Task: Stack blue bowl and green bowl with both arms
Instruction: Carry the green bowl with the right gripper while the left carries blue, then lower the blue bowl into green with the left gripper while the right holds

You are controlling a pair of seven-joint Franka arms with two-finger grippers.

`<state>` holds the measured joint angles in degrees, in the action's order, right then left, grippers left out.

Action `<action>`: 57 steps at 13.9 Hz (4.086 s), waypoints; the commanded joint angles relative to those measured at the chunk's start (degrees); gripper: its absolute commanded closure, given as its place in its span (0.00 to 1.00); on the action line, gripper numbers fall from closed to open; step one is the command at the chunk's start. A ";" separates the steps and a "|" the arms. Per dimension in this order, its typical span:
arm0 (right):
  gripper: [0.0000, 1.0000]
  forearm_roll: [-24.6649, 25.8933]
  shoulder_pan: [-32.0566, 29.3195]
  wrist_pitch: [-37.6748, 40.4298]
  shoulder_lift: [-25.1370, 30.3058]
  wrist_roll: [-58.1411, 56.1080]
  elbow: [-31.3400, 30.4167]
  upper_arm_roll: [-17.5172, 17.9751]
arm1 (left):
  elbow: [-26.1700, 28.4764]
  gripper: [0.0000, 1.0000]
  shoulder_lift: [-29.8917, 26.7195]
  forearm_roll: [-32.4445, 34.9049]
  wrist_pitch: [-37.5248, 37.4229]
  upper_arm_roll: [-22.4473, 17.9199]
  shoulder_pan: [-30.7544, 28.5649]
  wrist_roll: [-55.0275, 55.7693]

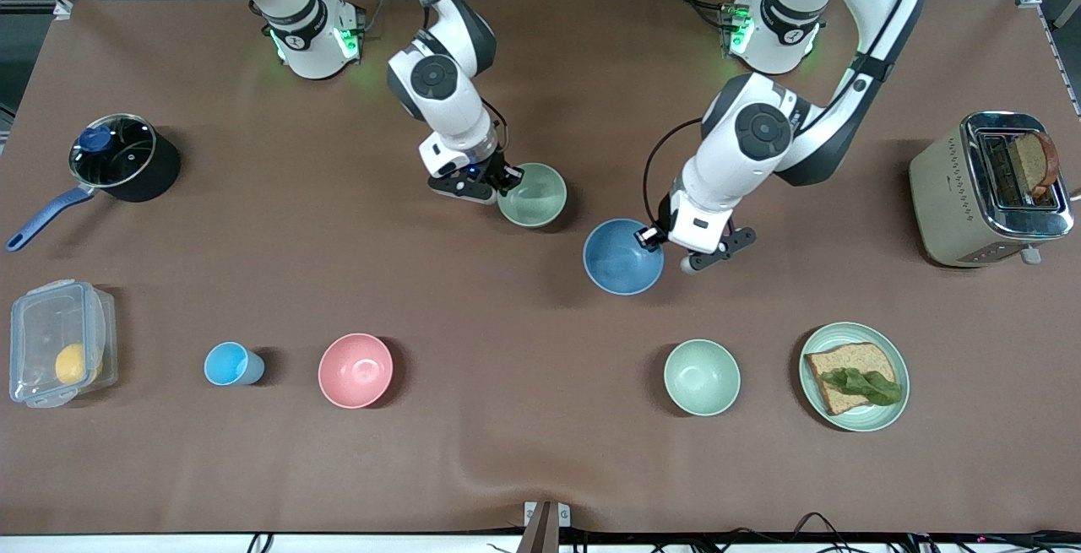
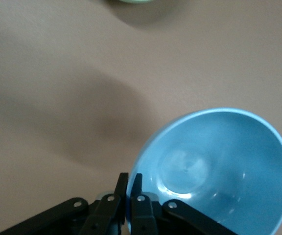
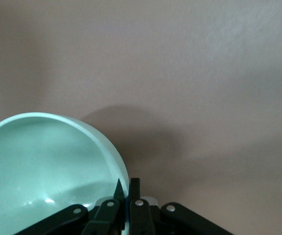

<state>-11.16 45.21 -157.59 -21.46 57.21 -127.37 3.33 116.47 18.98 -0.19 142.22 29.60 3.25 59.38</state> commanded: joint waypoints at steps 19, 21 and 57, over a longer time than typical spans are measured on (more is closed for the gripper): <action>0.00 -29.07 -9.44 12.13 -2.08 4.50 4.93 -0.78 | -1.95 1.00 6.16 9.42 3.16 -0.33 11.06 17.60; 0.00 -35.22 -9.44 12.31 -5.07 3.80 6.77 -0.78 | -1.95 1.00 6.16 9.94 3.07 -0.33 12.65 20.24; 0.00 -58.36 -13.84 20.66 -7.36 -15.72 6.43 -0.87 | -5.55 0.00 12.92 11.79 2.10 -1.39 20.31 27.54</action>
<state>-67.55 31.04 -136.49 -28.52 42.91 -121.17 2.30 112.84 31.65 9.80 144.70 28.73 23.31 85.06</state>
